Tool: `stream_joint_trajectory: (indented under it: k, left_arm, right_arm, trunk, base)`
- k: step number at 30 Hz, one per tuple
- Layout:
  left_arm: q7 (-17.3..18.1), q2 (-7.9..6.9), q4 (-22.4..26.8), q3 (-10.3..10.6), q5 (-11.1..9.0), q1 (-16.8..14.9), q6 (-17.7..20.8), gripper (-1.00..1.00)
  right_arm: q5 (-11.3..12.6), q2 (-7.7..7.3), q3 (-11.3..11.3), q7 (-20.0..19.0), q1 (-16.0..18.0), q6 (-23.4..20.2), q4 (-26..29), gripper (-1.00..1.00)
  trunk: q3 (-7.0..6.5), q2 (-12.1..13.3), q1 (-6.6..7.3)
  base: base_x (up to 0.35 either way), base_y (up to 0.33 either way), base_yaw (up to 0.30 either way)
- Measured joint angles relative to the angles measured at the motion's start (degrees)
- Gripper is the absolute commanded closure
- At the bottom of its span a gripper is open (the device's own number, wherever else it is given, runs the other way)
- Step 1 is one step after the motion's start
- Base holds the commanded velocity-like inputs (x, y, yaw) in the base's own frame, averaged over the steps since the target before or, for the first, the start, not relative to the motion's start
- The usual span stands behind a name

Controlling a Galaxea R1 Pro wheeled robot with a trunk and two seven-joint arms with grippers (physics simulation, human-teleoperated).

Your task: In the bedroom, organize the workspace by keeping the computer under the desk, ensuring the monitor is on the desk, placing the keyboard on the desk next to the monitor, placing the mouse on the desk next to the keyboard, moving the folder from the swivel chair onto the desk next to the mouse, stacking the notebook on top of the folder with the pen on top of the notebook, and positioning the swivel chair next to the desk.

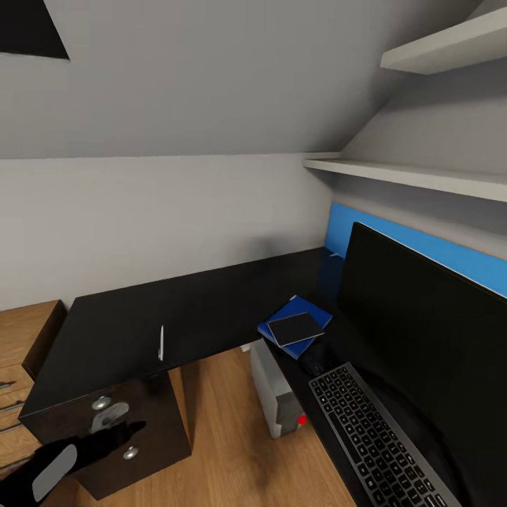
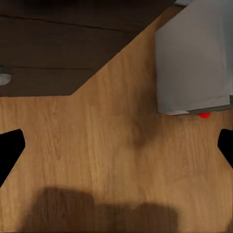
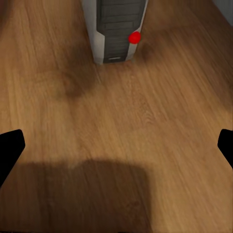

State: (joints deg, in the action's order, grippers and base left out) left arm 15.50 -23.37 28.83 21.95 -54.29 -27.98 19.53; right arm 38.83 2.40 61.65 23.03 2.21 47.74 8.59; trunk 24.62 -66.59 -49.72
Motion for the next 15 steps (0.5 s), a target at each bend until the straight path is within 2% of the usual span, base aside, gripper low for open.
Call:
stream_joint_trajectory:
  k: [4, 6, 7, 9, 10, 11, 15]
  left_arm:
    - [0.0, 2.5, -7.5, 0.4, 0.6, 0.0, -8.0, -1.0]
    - [-0.1, 4.14, -11.3, 1.2, 2.2, 0.0, -12.8, -1.0]
    - [-0.1, 4.65, -12.3, 1.3, 2.8, 0.0, -14.1, -1.0]
    - [-0.1, 7.32, -18.0, 1.5, 5.5, 0.0, -20.3, -1.0]
    - [-0.1, 7.91, -19.3, 1.5, 5.8, 0.0, -21.7, -1.0]
    - [-0.1, 9.07, -21.9, 1.6, 6.6, 0.0, -24.9, -1.0]
    - [-0.3, 12.25, -26.5, 1.5, 7.8, 0.1, -34.6, -1.0]
  right_arm:
    - [0.0, 0.04, 0.0, 0.0, 0.3, 0.0, 0.1, -1.0]
    - [0.0, 0.05, 0.0, 0.0, 0.5, 0.0, 0.1, -1.0]
    - [0.0, 0.05, 0.0, 0.0, 0.6, 0.0, 0.1, -1.0]
    - [0.0, 0.02, 0.0, 0.0, 1.2, 0.0, 0.0, -1.0]
    - [0.0, 0.03, 0.0, 0.0, 1.4, 0.0, 0.0, -1.0]
    - [0.0, 0.04, 0.0, 0.0, 1.7, 0.0, 0.0, -1.0]
    - [0.0, 0.15, 0.0, 0.0, 2.4, 0.0, 0.1, -1.0]
  trunk:
    - [0.0, 0.0, 0.0]
    - [0.0, 0.0, 0.0]
    - [0.0, 0.0, 0.0]
    - [0.0, 0.0, 0.0]
    - [0.0, 0.0, 0.0]
    - [0.0, 0.0, 0.0]
    - [0.0, 0.0, 0.0]
  base:
    - [0.0, 0.0, 0.0]
    - [0.0, 0.0, 0.0]
    - [0.0, 0.0, 0.0]
    - [0.0, 0.0, 0.0]
    - [0.0, 0.0, 0.0]
    - [0.0, 0.0, 0.0]
    - [0.0, 0.0, 0.0]
